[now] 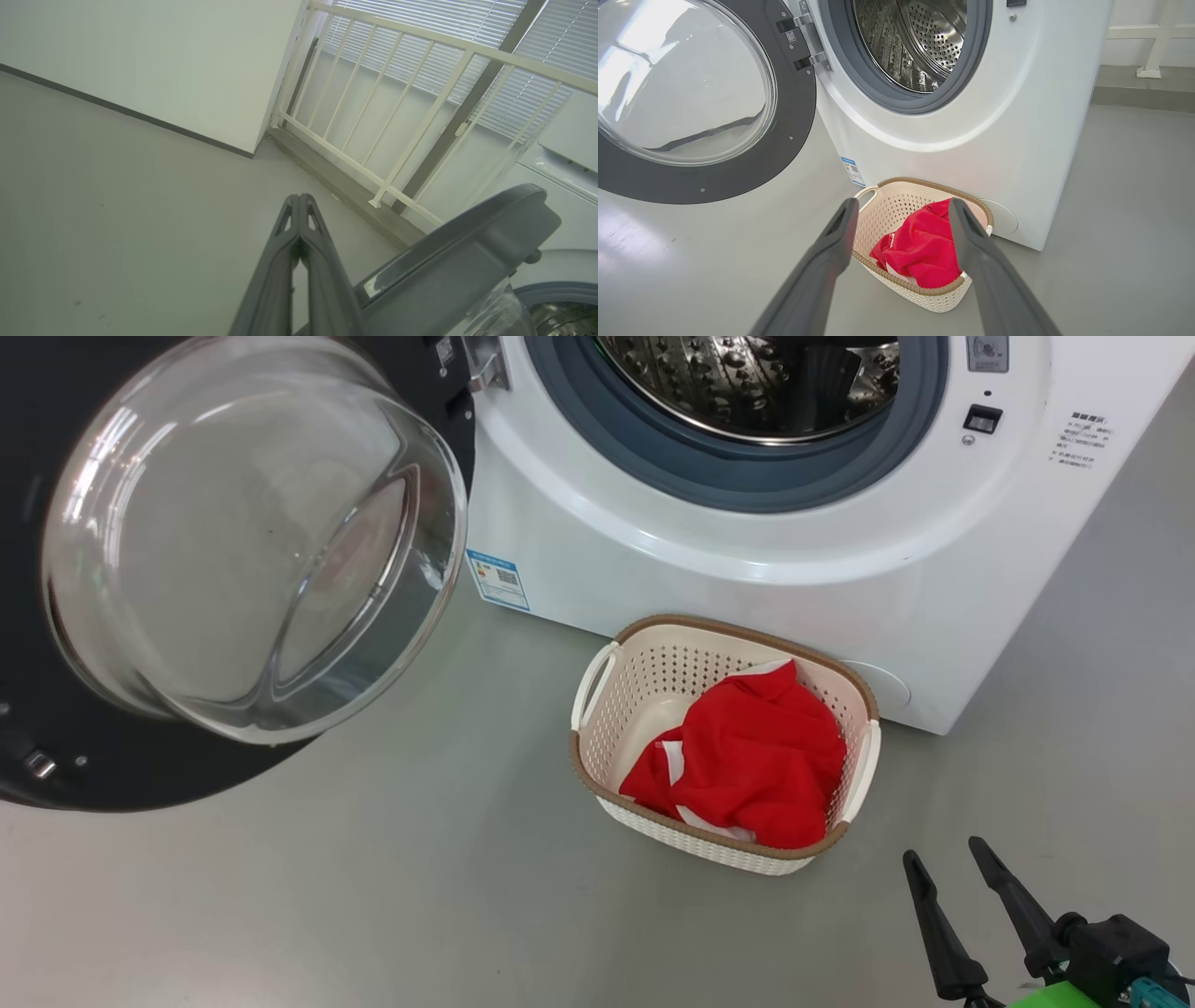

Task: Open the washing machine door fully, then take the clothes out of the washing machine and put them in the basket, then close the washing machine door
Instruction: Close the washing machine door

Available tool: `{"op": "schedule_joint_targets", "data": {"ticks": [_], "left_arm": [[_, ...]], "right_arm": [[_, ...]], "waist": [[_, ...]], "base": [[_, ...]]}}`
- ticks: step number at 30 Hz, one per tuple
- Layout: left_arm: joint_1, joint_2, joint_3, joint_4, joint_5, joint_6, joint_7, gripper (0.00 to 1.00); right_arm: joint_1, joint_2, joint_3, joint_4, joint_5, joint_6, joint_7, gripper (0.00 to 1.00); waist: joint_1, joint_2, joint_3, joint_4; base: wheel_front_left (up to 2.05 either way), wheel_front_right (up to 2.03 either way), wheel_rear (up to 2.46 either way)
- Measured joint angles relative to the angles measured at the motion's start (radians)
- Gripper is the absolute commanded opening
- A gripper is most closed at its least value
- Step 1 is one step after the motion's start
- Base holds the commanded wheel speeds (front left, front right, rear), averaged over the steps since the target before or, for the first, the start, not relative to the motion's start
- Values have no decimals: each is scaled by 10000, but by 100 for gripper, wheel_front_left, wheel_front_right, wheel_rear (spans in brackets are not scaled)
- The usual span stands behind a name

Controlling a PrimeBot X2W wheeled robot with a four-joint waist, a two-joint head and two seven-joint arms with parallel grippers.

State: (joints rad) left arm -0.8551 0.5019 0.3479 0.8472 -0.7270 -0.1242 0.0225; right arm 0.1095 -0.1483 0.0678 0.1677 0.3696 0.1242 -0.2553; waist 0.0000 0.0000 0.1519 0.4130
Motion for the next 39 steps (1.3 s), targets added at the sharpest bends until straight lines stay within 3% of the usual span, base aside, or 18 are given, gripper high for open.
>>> {"op": "schedule_joint_targets", "data": {"ticks": [6, 16, 34, 39], "left_arm": [[-487, 499, -366, 1229, -633, 0, 2125, 0], [-616, 625, -1047, 1162, -1808, 6, 4518, 0], [1394, 1283, -2518, -2385, -4153, 19, 6307, 0], [1848, 1093, -3246, -3563, -4817, 8, 6669, 0]], "right_arm": [[-27, -29, 69, -19, 0, 0, 0, 100], [-117, -29, 59, -42, 0, 0, 0, 100], [-116, 196, 4, 23, 0, 0, 0, 100], [-114, 228, -21, 40, 0, 0, 0, 100]], "waist": [[0, 0, 182, -122], [0, 0, 318, -191], [0, 0, -55, -137], [0, 0, -171, -120]], "base": [[0, 0, 0], [0, 0, 0], [0, 0, 0], [0, 0, 0]]}}
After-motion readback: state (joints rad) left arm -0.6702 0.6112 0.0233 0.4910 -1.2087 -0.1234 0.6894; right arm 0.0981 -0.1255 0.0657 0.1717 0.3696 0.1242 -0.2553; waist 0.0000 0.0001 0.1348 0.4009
